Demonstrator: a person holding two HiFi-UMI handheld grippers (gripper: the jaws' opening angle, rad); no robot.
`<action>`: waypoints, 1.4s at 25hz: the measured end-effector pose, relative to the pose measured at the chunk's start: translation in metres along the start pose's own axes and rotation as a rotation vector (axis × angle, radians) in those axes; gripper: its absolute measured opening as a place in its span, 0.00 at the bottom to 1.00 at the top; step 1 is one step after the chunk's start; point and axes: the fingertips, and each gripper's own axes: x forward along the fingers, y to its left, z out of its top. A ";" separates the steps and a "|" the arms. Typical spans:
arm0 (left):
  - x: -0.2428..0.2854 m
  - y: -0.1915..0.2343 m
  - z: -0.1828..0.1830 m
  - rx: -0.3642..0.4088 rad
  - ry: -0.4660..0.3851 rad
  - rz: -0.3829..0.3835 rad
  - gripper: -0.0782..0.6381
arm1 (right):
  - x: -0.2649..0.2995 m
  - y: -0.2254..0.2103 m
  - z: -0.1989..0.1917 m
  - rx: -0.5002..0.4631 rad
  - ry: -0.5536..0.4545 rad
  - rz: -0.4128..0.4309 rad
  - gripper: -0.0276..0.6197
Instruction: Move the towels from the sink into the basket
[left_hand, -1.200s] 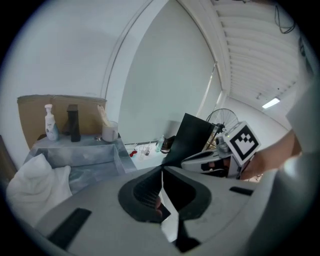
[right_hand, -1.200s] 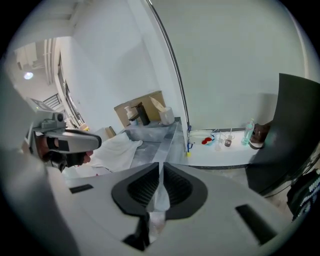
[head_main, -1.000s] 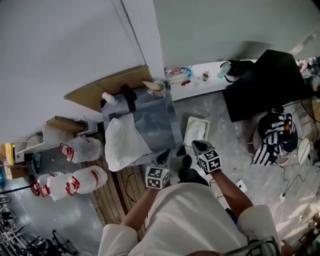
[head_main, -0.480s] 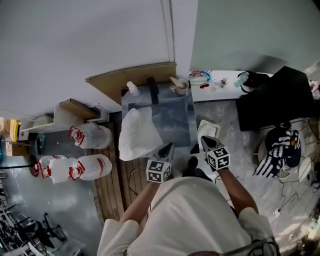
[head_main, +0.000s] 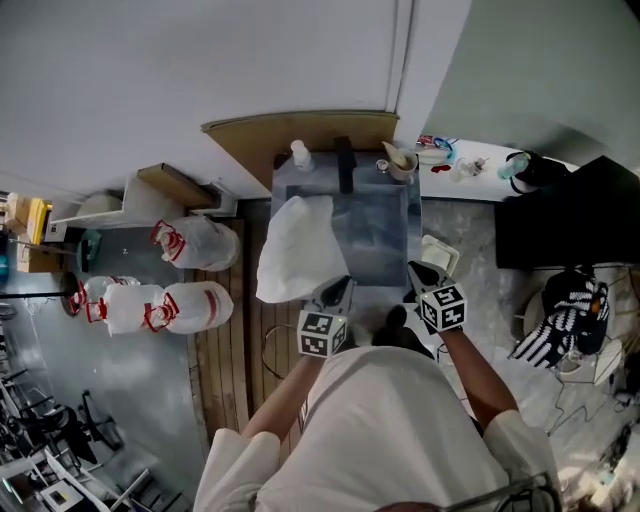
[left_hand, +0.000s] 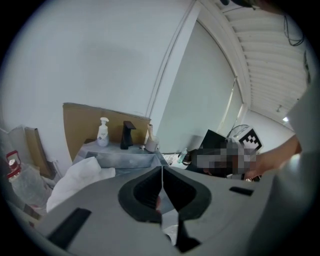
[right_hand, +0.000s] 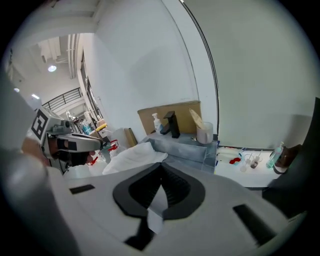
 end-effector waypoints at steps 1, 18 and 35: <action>-0.002 0.006 -0.001 -0.003 0.000 0.009 0.13 | 0.006 0.005 0.001 -0.006 0.004 0.010 0.05; -0.047 0.120 -0.030 -0.063 -0.013 0.185 0.13 | 0.086 0.083 -0.004 -0.018 0.073 0.126 0.05; -0.035 0.220 -0.074 -0.028 0.090 0.240 0.13 | 0.164 0.157 -0.019 -0.050 0.138 0.216 0.05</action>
